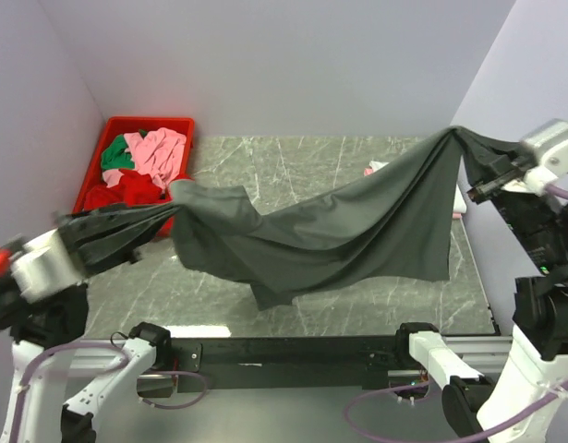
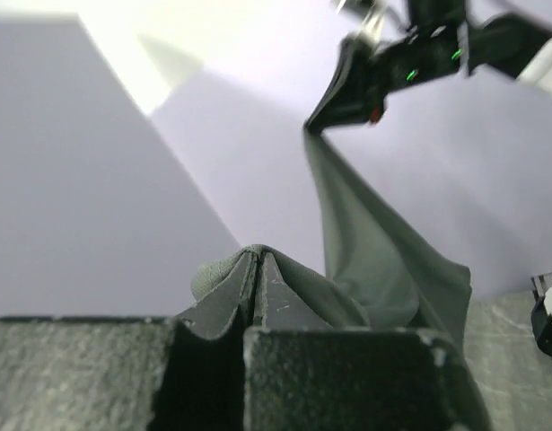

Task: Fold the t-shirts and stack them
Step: Flatten the tshirt out

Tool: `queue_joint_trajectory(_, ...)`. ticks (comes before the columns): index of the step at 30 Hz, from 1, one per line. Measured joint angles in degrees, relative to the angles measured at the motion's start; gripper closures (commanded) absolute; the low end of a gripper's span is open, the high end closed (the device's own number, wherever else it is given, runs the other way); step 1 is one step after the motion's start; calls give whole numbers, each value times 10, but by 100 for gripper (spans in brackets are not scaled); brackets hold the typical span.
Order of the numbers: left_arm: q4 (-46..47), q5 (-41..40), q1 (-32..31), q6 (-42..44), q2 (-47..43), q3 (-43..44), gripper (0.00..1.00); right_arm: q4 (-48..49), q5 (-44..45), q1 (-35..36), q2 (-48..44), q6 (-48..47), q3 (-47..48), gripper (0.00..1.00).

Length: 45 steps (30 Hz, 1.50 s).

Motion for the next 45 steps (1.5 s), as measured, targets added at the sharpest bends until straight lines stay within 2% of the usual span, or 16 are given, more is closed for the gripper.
queue_joint_trajectory(3, 60, 26, 0, -33, 10, 48, 99, 6, 1, 0, 5, 8, 31, 100)
queue_joint_trajectory(5, 66, 14, -1, -44, 10, 58, 99, 22, 5, 0, -2, 15, 19, 100)
queue_joint_trajectory(8, -12, -89, -1, -81, 47, 93, 100, 57, 21, 0, -13, 27, -50, 100)
queue_joint_trajectory(10, -81, -135, 21, -128, 140, 158, 100, 53, 30, 0, 2, 29, -93, 100)
queue_joint_trajectory(12, -129, -127, 73, -176, 254, 183, 100, 45, 35, 0, 37, 27, -126, 100)
queue_joint_trajectory(14, -153, -122, 100, -209, 358, 141, 100, 46, 43, 0, 76, 20, -186, 100)
queue_joint_trajectory(18, -240, -148, 130, -252, 554, -30, 100, 28, 63, -1, 138, 4, -324, 100)
queue_joint_trajectory(21, -356, -168, 138, -256, 604, -98, 100, -2, 75, -2, 149, -10, -400, 100)
queue_joint_trajectory(24, -381, -173, 135, -240, 554, -78, 100, -5, 74, -2, 140, -19, -411, 100)
queue_joint_trajectory(28, -349, -169, 133, -203, 473, -31, 100, 15, 68, -2, 133, -24, -411, 100)
queue_joint_trajectory(31, -323, -163, 133, -171, 421, -33, 100, 23, 61, -2, 133, -25, -411, 100)
queue_joint_trajectory(36, -259, -156, 115, -115, 320, -106, 99, 24, 49, -2, 122, -26, -403, 100)
queue_joint_trajectory(41, -153, -136, 91, -47, 142, -223, 99, 25, 35, -2, 80, -25, -368, 100)
queue_joint_trajectory(45, -86, -134, 87, -16, 22, -247, 99, 26, 26, -2, 33, -24, -328, 100)
